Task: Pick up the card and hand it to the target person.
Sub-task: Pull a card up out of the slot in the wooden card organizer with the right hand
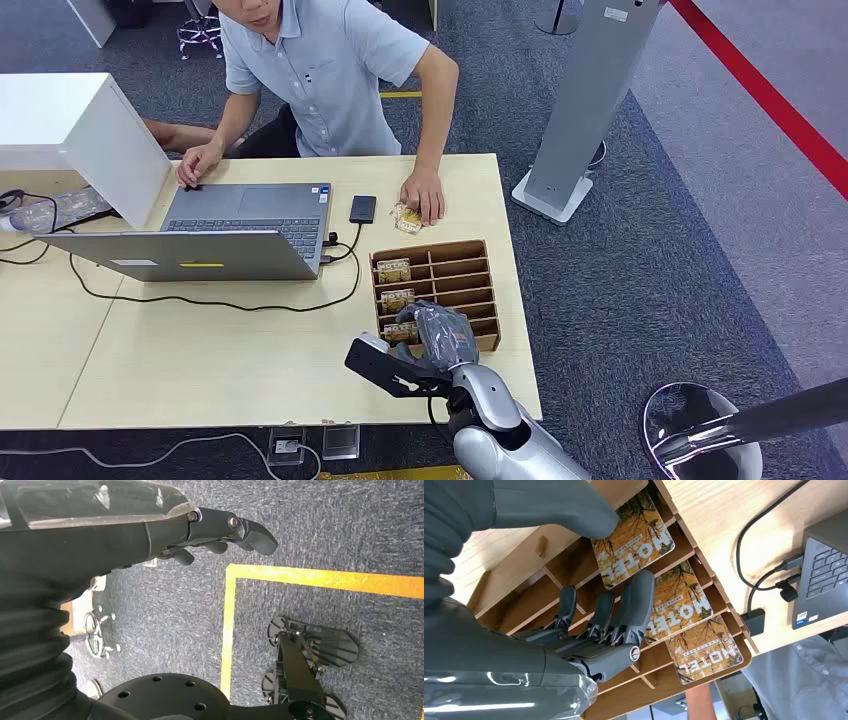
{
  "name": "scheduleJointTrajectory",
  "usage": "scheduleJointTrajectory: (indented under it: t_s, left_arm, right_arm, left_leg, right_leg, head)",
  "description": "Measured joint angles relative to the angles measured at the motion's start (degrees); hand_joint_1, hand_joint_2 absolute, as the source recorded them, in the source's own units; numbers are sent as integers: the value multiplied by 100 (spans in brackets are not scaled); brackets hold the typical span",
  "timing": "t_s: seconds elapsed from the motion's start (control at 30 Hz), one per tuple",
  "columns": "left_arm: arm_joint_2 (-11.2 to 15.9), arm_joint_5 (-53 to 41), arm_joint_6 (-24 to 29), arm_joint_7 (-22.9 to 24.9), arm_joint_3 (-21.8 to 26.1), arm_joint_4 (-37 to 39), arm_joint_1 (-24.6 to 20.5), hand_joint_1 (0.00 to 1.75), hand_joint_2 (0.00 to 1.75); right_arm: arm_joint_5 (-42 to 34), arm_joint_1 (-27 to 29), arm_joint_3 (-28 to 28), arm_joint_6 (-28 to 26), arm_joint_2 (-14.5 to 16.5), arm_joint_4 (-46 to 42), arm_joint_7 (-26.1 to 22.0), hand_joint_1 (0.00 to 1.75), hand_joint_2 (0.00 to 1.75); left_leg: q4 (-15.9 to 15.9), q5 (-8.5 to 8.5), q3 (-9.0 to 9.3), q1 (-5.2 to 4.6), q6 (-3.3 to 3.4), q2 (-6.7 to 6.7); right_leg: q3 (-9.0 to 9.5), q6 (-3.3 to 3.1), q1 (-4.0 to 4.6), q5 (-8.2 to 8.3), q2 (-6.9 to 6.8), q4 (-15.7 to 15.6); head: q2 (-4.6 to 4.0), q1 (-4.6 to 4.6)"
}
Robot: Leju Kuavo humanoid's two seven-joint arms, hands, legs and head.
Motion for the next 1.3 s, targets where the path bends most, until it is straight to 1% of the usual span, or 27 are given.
scheduleJointTrajectory:
  t_s: [0.23, 0.63, 0.8, 0.9, 1.0, 1.03, 1.07, 1.2, 1.3]
  left_arm:
    - [-15, -1, 4, -1, -2, 1, -1, 0, 175]
    - [-24, -17, 6, 11, -21, -5, 0, 0, 175]
    - [-16, 17, -4, 11, 14, 0, 3, 0, 175]
    - [-18, 25, -2, 0, 23, 3, 3, 0, 175]
    - [-21, 24, -1, -2, 22, 4, 2, 0, 175]
    - [-21, 23, -2, -1, 20, 4, 1, 0, 175]
    - [-20, 20, -4, -1, 17, 4, 1, 0, 175]
    - [-18, 5, -24, -14, 2, -1, 1, 0, 175]
    - [-8, -47, -80, -55, -48, -8, -1, 0, 175]
  right_arm:
    - [47, 27, -38, -125, 103, 268, 1, 83, 175]
    - [85, 34, -56, -116, 121, 325, 39, 75, 175]
    - [78, 11, -15, -62, 136, 308, 45, 79, 175]
    - [38, -4, -3, -45, 144, 320, 35, 85, 175]
    - [7, -4, 0, -53, 137, 321, 27, 122, 175]
    - [1, -1, 0, -62, 133, 318, 25, 137, 175]
    - [-3, 2, -1, -75, 129, 314, 22, 144, 175]
    - [-6, 11, -14, -109, 115, 304, 24, 156, 175]
    - [-3, 25, -32, -135, 94, 285, 34, 171, 175]
  left_leg:
    - [-4, 1, 3, 1, 0, 2]
    - [-7, 5, 4, 2, 0, 1]
    - [-3, 2, 2, 0, 0, 3]
    - [0, 1, 0, -1, 0, 3]
    - [-3, 3, 2, 1, 0, 4]
    - [-2, 2, 2, 1, 0, 3]
    - [-4, 3, 3, 1, 0, 3]
    - [-4, 1, 4, 1, 0, 2]
    - [-1, 0, 2, 0, 0, 1]
  right_leg:
    - [3, -1, 1, 2, 2, -3]
    - [5, -2, 2, 5, 3, -8]
    - [1, -1, 0, 3, 4, -2]
    - [-1, 0, -1, 1, 3, 2]
    - [2, -1, 1, 4, 5, -3]
    - [2, -1, 1, 3, 4, -2]
    - [3, -1, 1, 4, 4, -4]
    - [4, -1, 1, 2, 3, -4]
    - [3, 0, 0, -1, 0, 0]
  head:
    - [0, 0]
    - [0, 0]
    - [0, 0]
    - [0, 0]
    - [0, 0]
    - [0, 0]
    - [0, 0]
    - [0, 0]
    - [0, 0]
